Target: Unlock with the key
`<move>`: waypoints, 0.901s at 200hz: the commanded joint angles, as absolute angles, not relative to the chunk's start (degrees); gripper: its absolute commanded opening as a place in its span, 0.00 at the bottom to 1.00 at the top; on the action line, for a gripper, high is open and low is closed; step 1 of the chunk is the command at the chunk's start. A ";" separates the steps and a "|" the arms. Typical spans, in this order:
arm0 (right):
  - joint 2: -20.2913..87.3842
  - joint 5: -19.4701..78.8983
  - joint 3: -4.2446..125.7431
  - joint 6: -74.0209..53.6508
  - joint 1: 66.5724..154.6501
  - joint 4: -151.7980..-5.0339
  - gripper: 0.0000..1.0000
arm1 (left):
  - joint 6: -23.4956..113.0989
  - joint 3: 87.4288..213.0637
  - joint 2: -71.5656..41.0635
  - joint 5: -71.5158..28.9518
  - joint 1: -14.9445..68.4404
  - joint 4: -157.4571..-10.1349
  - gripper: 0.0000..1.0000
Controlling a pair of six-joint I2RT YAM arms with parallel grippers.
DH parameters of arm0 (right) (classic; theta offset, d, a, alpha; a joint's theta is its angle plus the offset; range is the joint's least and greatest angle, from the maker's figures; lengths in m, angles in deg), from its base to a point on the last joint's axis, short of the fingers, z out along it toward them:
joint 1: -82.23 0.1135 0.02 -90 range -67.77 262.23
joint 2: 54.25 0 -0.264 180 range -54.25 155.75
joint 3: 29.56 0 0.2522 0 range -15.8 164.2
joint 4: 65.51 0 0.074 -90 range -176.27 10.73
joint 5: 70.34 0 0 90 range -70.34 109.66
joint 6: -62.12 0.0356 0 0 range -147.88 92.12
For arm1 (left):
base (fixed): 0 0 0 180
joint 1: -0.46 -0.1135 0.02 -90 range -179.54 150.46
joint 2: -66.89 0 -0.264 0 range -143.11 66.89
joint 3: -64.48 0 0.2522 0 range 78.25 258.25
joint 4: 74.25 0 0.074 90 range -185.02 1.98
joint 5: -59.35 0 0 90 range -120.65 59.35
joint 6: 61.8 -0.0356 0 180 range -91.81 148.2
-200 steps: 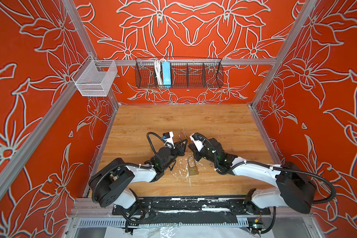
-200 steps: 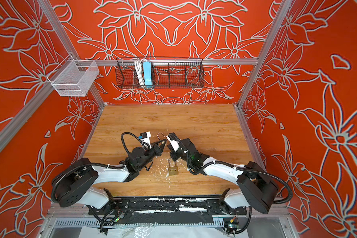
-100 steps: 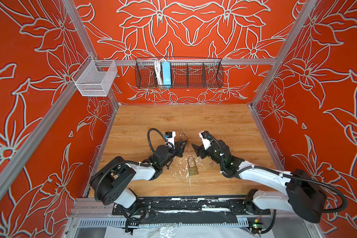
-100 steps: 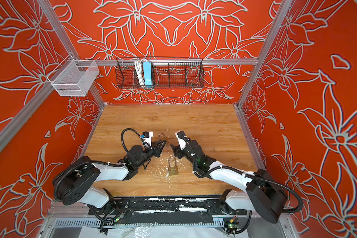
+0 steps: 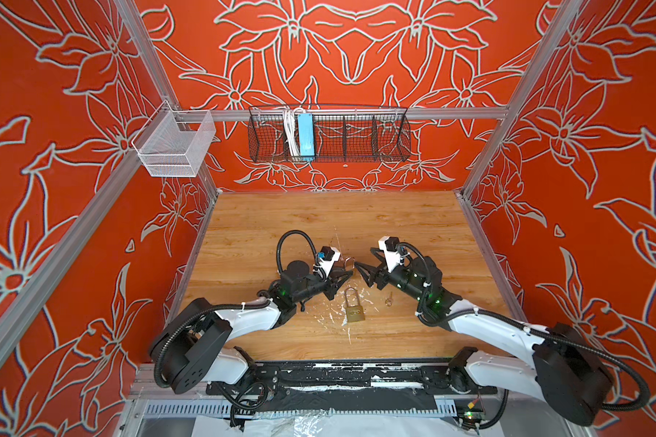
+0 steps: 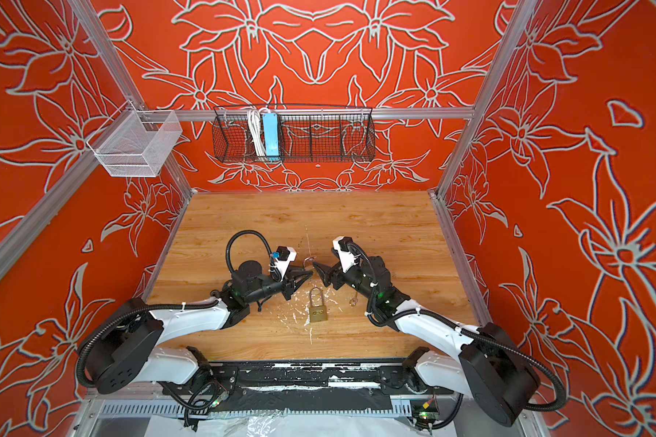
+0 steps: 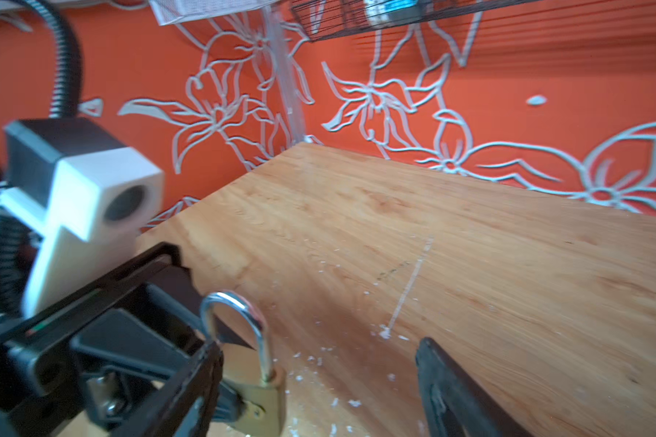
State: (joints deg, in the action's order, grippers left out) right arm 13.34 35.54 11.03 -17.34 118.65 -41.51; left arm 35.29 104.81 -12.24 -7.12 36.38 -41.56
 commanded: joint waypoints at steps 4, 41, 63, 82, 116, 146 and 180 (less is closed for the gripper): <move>15.16 43.48 11.62 -16.52 118.61 -38.07 0.83 | 32.60 105.84 -10.67 -0.12 35.88 -39.31 0.00; 15.92 44.01 12.58 -16.80 118.61 -39.30 0.74 | 32.92 106.28 -11.23 1.24 35.77 -39.33 0.00; 16.74 45.29 13.06 -16.63 118.61 -39.19 0.56 | 33.11 106.63 -12.02 1.79 35.79 -39.38 0.00; 17.27 45.71 13.38 -16.50 118.62 -39.28 0.46 | 33.62 106.90 -13.04 2.47 35.79 -38.89 0.00; 17.16 45.81 13.15 -16.77 118.61 -39.32 0.24 | 34.15 107.07 -14.02 2.39 35.75 -38.43 0.00; 16.42 44.66 12.77 -16.90 118.62 -39.44 0.00 | 34.17 107.24 -14.61 2.13 35.71 -38.45 0.00; 15.68 42.69 12.28 -17.05 118.62 -39.44 0.00 | 34.57 107.71 -15.65 2.48 35.70 -38.53 0.00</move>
State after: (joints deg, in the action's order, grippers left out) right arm 17.14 44.24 11.66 -16.62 118.67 -41.07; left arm 34.48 105.69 -14.78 0.79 35.96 -42.02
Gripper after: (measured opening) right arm 0.094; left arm 0.176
